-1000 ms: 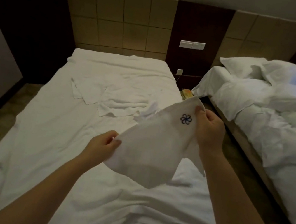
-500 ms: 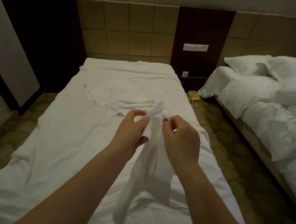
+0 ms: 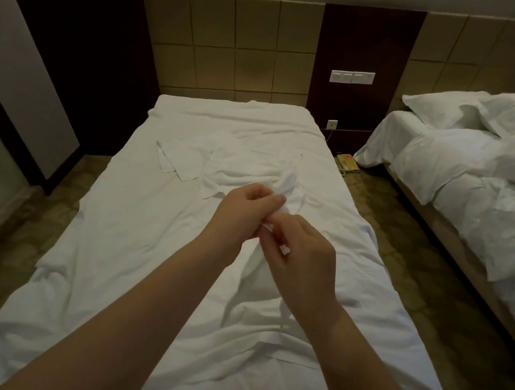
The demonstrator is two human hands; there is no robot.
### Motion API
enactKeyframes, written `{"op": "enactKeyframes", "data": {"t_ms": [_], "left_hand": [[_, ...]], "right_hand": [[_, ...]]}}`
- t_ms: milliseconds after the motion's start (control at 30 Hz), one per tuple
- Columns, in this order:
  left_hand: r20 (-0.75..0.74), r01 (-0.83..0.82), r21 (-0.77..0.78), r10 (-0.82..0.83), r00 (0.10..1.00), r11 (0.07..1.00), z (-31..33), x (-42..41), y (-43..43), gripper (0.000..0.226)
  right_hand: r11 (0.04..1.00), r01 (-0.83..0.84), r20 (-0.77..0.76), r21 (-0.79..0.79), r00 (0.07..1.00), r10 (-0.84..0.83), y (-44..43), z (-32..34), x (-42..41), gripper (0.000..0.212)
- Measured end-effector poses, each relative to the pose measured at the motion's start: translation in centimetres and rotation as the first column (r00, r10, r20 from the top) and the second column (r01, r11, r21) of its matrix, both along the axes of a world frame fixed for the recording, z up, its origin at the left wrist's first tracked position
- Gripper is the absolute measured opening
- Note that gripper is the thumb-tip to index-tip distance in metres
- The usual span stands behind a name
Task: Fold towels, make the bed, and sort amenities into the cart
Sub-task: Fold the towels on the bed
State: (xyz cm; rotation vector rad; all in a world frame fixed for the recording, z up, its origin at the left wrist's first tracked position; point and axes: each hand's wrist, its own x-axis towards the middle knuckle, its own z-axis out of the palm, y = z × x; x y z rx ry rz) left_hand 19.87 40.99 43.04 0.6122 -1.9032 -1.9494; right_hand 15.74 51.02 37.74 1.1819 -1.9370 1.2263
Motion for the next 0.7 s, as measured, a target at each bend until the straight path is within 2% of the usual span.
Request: {"op": "enactKeyframes", "data": {"t_ms": [100, 167, 233, 267, 333, 433, 500, 567, 633, 700], "left_hand": [[-0.01, 0.065, -0.081, -0.066, 0.998, 0.995, -0.3, 0.2, -1.3, 0.016], [0.024, 0.15, -0.233, -0.149, 0.989, 0.961, 0.1, 0.7, -2.3, 0.01], [0.11, 0.27, -0.384, -0.247, 0.963, 0.883, 0.7, 1.3, -3.4, 0.011], [0.154, 0.323, -0.436, -0.284, 0.946, 0.84, 1.0, 1.5, -3.9, 0.011], [0.229, 0.399, -0.522, -0.327, 0.917, 0.754, 1.6, 1.7, -4.9, 0.01], [0.292, 0.438, -0.631, -0.327, 0.899, 0.641, 2.4, 2.1, -6.3, 0.019], [0.262, 0.404, -0.661, -0.31, 0.914, 0.633, 2.9, 2.4, -7.3, 0.026], [0.219, 0.339, -0.682, -0.261, 0.94, 0.648, 3.0, 2.7, -8.4, 0.028], [0.185, 0.268, -0.703, -0.195, 0.963, 0.659, 2.9, 2.9, -9.6, 0.026], [0.167, 0.223, -0.729, -0.148, 0.975, 0.647, 2.7, 2.9, -10.5, 0.024]], "right_hand": [[0.994, -0.077, 0.231, -0.082, 0.968, 0.094, 0.2, 0.6, -1.1, 0.027], [0.994, -0.078, 0.321, -0.076, 0.942, 0.098, 0.8, 1.9, -2.9, 0.019], [0.97, -0.204, 0.402, 0.135, 0.906, 0.135, 1.1, 3.3, -4.9, 0.021], [0.92, -0.305, 0.474, 0.246, 0.866, 0.16, 1.1, 3.8, -5.7, 0.025], [0.816, -0.44, 0.582, 0.375, 0.797, 0.163, 0.7, 4.7, -6.8, 0.024], [0.686, -0.509, 0.609, 0.519, 0.784, 0.121, -0.4, 5.8, -7.2, 0.022], [0.618, -0.517, 0.607, 0.592, 0.791, 0.08, -0.9, 6.0, -7.5, 0.025], [0.685, -0.526, 0.679, 0.505, 0.732, 0.061, -1.1, 6.1, -7.6, 0.017], [0.815, -0.467, 0.699, 0.344, 0.706, 0.109, -1.2, 6.2, -7.8, 0.037], [0.892, -0.407, 0.688, 0.196, 0.705, 0.171, -1.6, 6.3, -7.9, 0.052]]}}
